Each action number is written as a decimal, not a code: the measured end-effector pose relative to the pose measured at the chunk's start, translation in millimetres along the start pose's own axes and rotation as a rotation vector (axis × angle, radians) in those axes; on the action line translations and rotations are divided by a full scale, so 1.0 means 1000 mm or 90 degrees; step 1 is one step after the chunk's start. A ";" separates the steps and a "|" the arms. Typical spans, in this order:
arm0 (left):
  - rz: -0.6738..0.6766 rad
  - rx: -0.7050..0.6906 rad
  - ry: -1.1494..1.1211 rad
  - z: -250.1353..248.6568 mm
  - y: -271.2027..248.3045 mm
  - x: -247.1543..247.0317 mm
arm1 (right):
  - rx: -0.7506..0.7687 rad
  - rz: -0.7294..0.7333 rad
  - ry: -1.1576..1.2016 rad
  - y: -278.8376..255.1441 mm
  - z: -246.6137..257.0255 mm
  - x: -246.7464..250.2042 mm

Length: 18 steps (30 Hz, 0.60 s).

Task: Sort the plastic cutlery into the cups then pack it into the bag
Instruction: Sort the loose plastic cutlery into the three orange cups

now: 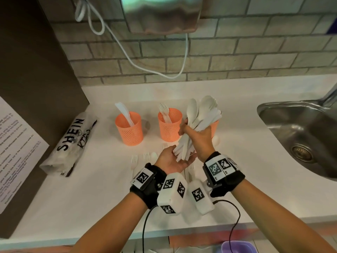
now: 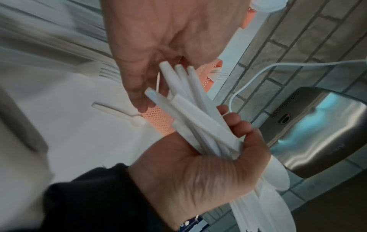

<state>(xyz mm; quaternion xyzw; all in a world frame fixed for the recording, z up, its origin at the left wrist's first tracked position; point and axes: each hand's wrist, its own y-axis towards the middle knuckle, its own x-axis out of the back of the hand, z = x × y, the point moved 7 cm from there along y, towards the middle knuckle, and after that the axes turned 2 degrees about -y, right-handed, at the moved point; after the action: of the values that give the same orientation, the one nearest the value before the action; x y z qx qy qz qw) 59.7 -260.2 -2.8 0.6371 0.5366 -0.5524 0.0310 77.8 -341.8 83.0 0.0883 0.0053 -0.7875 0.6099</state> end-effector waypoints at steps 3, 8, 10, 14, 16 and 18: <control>0.011 -0.010 -0.002 0.001 -0.005 -0.010 | -0.019 0.026 -0.030 -0.003 -0.009 -0.002; 0.043 0.004 0.030 0.005 -0.003 -0.019 | -0.067 0.021 0.003 0.003 -0.021 0.000; 0.061 0.025 0.045 0.010 -0.006 -0.023 | -0.086 0.038 0.027 0.005 -0.023 -0.002; 0.058 0.047 0.205 0.015 -0.007 -0.021 | -0.146 0.056 0.067 0.008 -0.031 0.001; 0.000 0.018 0.308 0.011 -0.006 -0.012 | -0.187 0.053 0.065 0.010 -0.036 0.007; -0.046 -0.047 0.362 0.002 -0.005 -0.006 | -0.223 0.081 0.066 0.012 -0.040 0.012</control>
<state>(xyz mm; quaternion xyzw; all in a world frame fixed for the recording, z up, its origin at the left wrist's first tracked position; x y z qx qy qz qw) 55.8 -262.6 3.5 0.7455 0.5657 -0.3325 -0.1172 91.1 -352.0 43.2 0.0209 0.1683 -0.7289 0.6632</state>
